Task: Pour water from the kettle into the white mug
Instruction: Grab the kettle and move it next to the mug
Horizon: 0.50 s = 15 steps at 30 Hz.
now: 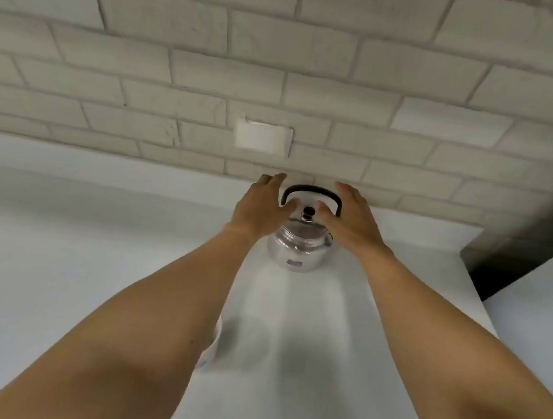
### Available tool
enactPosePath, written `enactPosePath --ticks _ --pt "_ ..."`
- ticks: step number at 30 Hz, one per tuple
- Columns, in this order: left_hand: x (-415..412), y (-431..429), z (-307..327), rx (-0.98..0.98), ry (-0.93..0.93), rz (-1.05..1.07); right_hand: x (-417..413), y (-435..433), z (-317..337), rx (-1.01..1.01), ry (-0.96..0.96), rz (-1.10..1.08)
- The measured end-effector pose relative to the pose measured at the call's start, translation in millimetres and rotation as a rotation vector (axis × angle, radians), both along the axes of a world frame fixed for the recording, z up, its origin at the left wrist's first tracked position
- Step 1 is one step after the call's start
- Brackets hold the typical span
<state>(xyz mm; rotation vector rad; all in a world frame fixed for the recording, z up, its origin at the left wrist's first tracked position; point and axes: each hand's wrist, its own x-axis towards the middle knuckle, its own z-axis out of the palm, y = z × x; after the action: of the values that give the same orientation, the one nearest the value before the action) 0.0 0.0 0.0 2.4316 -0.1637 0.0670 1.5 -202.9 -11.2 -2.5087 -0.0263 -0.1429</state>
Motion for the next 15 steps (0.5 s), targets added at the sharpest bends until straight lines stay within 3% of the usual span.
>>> enactPosePath --ticks 5,15 --pt "29.8 -22.5 -11.3 0.098 0.023 -0.063 34.5 -13.0 -11.4 0.050 0.099 0.105" --pt "12.1 -23.3 -9.2 0.071 -0.051 -0.042 22.3 -3.1 1.3 0.136 -0.075 0.289"
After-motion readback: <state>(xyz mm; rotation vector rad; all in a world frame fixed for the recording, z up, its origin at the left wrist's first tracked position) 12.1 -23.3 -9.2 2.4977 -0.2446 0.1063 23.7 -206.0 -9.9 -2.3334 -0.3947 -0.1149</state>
